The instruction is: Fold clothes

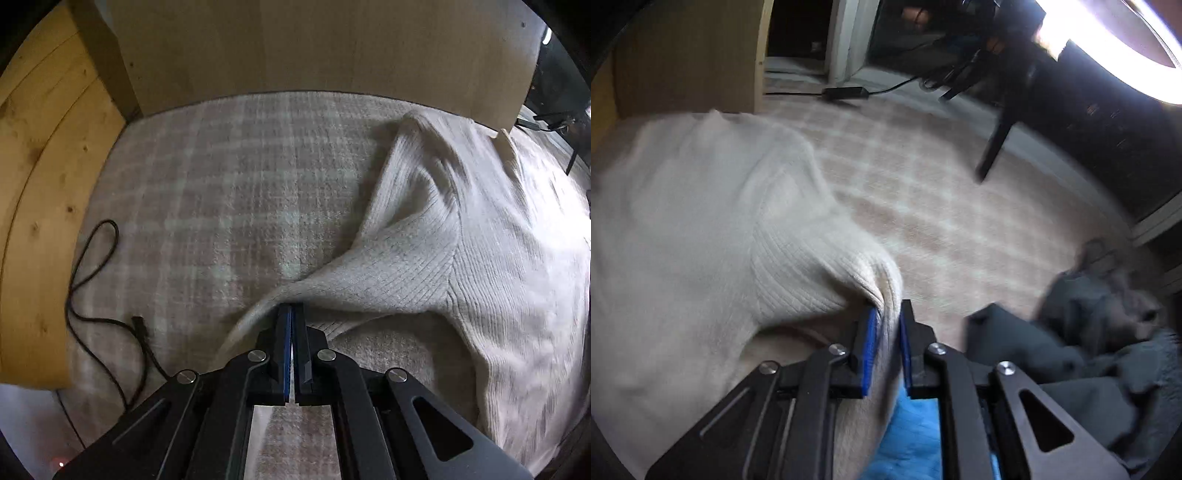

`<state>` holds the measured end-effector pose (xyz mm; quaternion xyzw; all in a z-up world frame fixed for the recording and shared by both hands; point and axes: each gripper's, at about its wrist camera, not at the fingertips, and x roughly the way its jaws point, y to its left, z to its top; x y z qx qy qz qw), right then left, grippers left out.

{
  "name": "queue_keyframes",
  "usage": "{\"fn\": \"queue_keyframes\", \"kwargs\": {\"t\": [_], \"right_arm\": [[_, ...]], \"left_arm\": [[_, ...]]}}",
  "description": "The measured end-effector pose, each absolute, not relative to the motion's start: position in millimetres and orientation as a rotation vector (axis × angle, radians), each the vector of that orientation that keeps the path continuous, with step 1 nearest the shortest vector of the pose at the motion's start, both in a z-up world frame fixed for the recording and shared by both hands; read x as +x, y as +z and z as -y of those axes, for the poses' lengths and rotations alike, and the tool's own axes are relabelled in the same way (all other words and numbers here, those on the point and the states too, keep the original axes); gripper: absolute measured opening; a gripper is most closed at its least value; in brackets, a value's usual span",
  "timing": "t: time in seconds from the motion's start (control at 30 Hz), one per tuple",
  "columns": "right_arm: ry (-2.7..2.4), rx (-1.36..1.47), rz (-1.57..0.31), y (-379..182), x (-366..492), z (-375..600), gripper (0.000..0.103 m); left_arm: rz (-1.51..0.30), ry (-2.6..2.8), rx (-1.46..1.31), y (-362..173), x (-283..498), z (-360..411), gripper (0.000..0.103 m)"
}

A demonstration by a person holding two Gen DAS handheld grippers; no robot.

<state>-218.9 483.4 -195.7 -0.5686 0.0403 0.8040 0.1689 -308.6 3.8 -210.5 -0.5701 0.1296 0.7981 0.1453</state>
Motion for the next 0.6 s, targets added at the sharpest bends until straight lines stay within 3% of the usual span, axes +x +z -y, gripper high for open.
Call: {"fn": "queue_keyframes", "kwargs": {"t": [0.07,0.17,0.3,0.37,0.4,0.6], "right_arm": [[2.300,-1.615,-0.115,-190.8,-208.0,-459.8,0.025],[2.380,-1.573,-0.104,-170.7,-186.9,-450.9,0.027],[2.512,-1.579,-0.320,-146.2,-152.8,-427.4,0.027],[2.541,-1.593,-0.448,-144.0,-131.7,-416.1,0.029],[2.553,-1.599,-0.512,-142.9,-121.1,-410.4,0.035],[2.520,-1.695,-0.667,-184.8,-86.5,-368.3,0.037]], "left_arm": [[-0.340,2.256,-1.627,-196.9,-298.6,6.7,0.002],[-0.291,2.119,-1.561,-174.3,-258.7,19.6,0.010],[-0.272,1.975,-1.527,-159.7,-193.1,14.8,0.018],[-0.209,1.908,-1.542,-159.2,-167.3,11.4,0.034],[-0.205,1.878,-1.551,-164.5,-154.7,7.5,0.041],[-0.225,1.801,-1.613,-206.3,-121.5,-38.8,0.040]]}}
